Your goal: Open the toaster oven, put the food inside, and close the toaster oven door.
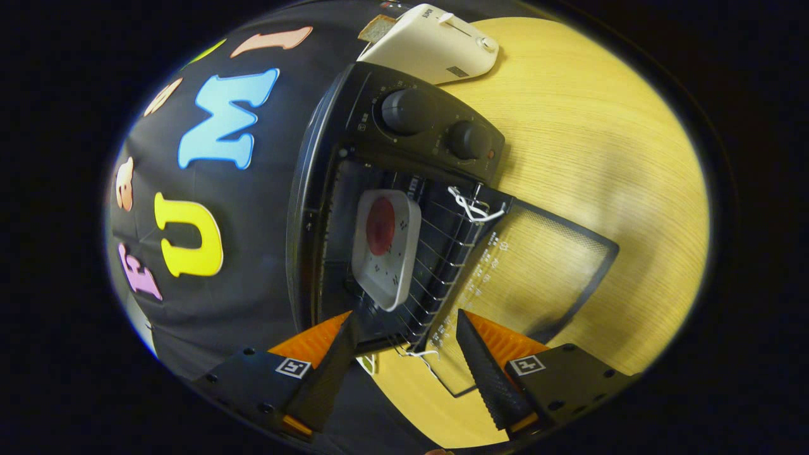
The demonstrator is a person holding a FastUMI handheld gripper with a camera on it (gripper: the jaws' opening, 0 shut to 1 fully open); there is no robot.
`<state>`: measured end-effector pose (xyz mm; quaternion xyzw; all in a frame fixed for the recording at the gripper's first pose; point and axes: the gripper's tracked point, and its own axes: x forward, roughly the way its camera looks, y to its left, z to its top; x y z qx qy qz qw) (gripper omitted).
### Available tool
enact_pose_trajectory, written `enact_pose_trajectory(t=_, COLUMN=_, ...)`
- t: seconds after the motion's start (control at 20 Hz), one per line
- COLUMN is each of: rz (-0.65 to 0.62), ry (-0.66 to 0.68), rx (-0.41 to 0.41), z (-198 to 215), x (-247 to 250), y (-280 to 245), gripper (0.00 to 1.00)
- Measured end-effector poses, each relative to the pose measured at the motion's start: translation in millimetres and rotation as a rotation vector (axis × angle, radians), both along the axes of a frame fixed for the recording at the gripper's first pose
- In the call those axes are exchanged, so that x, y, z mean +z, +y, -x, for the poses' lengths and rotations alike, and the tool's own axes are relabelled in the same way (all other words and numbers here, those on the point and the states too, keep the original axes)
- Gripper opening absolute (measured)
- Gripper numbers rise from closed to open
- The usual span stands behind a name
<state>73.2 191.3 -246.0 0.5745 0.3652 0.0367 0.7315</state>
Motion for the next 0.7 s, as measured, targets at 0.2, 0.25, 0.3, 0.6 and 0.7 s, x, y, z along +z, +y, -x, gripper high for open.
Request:
enact_pose_trajectory(t=0.2, rz=0.132, ry=-0.052, rx=0.133, z=33.6, x=0.5, y=5.0, gripper=0.98)
enact_pose_trajectory(t=0.25, rz=0.166, ry=-0.07, rx=0.163, z=40.6, x=1.1, y=5.8, gripper=0.98)
enact_pose_trajectory(t=0.3, rz=0.203, ry=-0.094, rx=0.19, z=46.0, x=-0.6, y=4.9, gripper=0.98)
enact_pose_trajectory(t=0.6, rz=0.444, ry=-0.113, rx=0.386, z=96.4, x=-39.1, y=1.9, gripper=0.98)
enact_pose_trajectory(t=0.7, rz=0.495, ry=-0.097, rx=0.468, z=114.2, x=-52.2, y=7.2, gripper=0.98)
